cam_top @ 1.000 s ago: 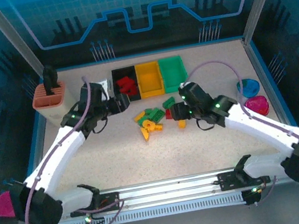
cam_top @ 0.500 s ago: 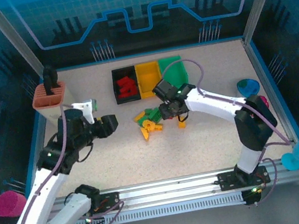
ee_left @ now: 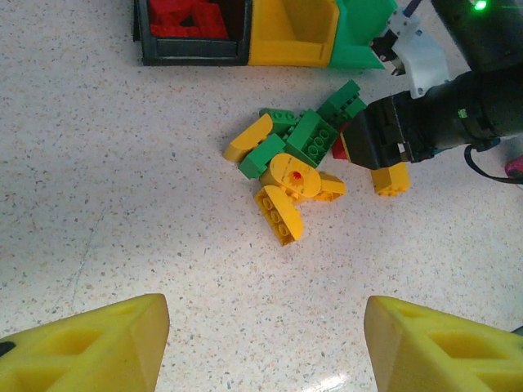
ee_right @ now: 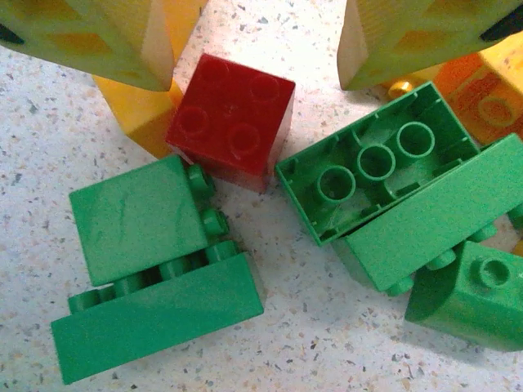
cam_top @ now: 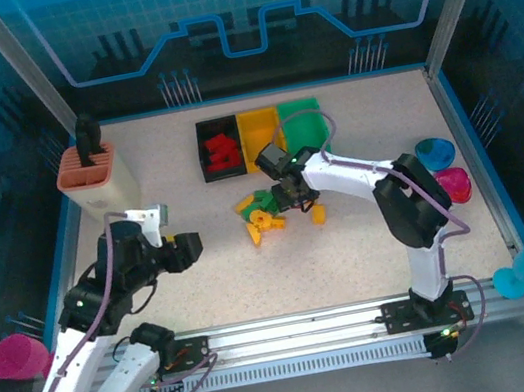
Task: Sort the legos into containers by color
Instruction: Pick up the lego from the center of the table.
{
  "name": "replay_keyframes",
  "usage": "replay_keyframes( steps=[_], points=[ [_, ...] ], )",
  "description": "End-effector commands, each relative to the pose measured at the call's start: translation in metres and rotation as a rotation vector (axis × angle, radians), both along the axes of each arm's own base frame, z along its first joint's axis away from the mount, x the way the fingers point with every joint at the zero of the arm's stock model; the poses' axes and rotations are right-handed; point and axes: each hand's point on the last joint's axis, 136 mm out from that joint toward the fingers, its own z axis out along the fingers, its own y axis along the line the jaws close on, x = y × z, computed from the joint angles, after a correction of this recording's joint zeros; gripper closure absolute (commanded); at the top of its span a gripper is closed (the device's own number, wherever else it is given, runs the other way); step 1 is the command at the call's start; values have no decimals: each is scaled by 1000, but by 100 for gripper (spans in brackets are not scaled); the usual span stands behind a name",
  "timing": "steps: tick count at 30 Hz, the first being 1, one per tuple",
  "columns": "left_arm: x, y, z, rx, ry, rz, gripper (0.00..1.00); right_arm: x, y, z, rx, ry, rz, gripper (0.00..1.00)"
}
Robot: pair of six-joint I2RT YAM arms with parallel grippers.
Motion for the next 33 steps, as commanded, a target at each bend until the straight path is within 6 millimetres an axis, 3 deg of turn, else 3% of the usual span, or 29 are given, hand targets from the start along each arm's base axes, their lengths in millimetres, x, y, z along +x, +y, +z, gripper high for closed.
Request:
replay_keyframes(
  steps=[1,19,26,33],
  points=[
    [-6,-5,1,-15,-12,-38,35,2,1,-2,-9,15,-22,44],
    [-4,-7,-3,-22,-12,-42,35,5,-8,-26,-47,47,-67,50],
    [-4,-7,-3,-19,-13,-44,35,4,-8,-20,-45,37,-71,59],
    [-4,-6,-3,-14,-18,-44,35,-6,-7,7,-93,-32,-48,64]
  ],
)
